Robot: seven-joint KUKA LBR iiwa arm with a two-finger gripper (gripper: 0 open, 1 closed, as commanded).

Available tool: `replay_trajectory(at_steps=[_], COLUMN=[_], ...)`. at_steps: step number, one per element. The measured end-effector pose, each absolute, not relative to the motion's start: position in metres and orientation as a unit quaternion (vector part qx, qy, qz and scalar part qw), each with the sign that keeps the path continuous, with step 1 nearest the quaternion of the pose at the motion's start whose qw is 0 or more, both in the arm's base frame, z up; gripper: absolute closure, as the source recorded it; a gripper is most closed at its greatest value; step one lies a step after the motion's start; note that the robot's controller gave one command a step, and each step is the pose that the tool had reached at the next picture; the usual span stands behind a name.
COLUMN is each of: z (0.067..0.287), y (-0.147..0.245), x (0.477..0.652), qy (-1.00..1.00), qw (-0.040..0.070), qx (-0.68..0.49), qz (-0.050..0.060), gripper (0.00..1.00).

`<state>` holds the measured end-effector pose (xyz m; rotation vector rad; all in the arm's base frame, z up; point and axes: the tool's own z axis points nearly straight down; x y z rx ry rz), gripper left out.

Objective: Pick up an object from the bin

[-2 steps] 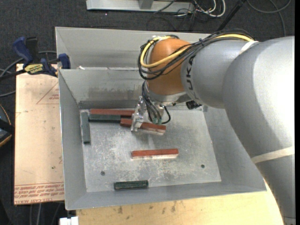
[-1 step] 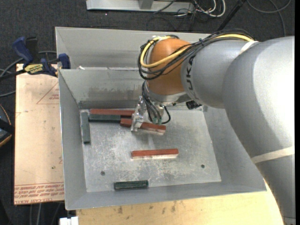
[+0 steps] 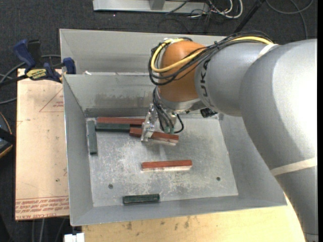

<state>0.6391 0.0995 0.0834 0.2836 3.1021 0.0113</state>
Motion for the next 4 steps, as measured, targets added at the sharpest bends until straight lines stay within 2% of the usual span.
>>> replay_trajectory(at_steps=[2, 4], z=[0.089, 0.113], y=[0.099, 0.100], x=[0.636, 0.636], qy=[0.996, 0.996], qw=[0.001, 0.002], qx=[0.091, 0.091], qz=[0.001, 0.001], gripper=[1.00, 1.00])
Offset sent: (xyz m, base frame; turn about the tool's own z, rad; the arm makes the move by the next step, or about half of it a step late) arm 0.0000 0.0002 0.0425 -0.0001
